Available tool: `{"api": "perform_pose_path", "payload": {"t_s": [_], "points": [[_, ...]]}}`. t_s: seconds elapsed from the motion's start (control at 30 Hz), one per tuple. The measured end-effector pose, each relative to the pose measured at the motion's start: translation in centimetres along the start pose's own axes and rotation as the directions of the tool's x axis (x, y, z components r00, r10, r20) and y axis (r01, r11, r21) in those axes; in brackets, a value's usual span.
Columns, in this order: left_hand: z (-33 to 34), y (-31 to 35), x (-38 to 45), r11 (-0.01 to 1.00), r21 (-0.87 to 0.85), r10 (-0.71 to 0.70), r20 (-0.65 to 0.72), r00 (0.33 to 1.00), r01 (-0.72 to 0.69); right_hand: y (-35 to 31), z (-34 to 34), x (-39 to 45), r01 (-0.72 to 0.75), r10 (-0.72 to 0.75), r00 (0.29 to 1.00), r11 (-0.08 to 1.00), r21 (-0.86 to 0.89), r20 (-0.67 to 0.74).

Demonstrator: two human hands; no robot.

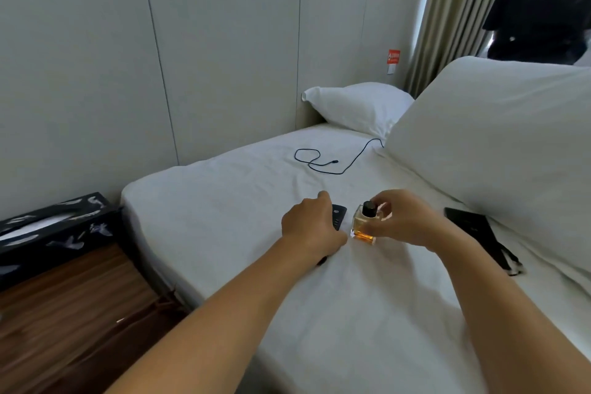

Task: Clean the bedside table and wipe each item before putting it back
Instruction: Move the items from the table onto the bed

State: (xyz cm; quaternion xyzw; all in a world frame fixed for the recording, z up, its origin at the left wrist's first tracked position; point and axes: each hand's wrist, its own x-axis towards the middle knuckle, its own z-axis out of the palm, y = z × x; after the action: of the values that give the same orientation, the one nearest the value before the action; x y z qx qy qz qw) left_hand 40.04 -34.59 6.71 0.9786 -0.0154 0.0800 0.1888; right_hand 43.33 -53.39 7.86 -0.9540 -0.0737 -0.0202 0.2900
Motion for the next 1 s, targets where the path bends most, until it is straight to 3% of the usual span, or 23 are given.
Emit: {"api": "perform_pose_path", "payload": {"t_s": [0.1, 0.2, 0.33, 0.5, 0.67, 1.0], "points": [[-1.5, -1.4, -1.3, 1.000, -0.017, -0.010, -0.049, 0.999, 0.010, -1.8, 0.0, -0.9, 0.073, -0.085, 0.994, 0.983, -0.165, -0.066], [-4.2, -4.6, -3.7, 0.999, -0.019, -0.044, -0.140, 0.989, 0.041, -6.0, 1.5, -2.6, 0.307, -0.335, 0.934, 0.930, -0.202, -0.123], [-8.0, -11.4, -8.6, 0.989, 0.003, -0.146, -0.246, 0.958, 0.151, -13.2, 6.1, -4.9, 0.606, -0.606, 0.794, 0.785, -0.128, 0.040], [-12.1, -19.9, -16.3, 0.937, 0.052, -0.315, -0.296, 0.902, 0.345, -22.4, 13.1, -7.1, 0.788, -0.766, 0.608, 0.614, -0.041, 0.208], [-15.3, -27.0, -23.9, 0.846, 0.048, -0.483, -0.351, 0.802, 0.530, -30.2, 20.3, -8.5, 0.839, -0.821, 0.493, 0.536, 0.092, 0.287], [-17.9, -37.7, -33.1, 0.684, -0.010, -0.674, -0.388, 0.628, 0.729, -42.2, 31.5, -6.2, 0.763, -0.746, 0.512, 0.623, 0.173, 0.426]]}}
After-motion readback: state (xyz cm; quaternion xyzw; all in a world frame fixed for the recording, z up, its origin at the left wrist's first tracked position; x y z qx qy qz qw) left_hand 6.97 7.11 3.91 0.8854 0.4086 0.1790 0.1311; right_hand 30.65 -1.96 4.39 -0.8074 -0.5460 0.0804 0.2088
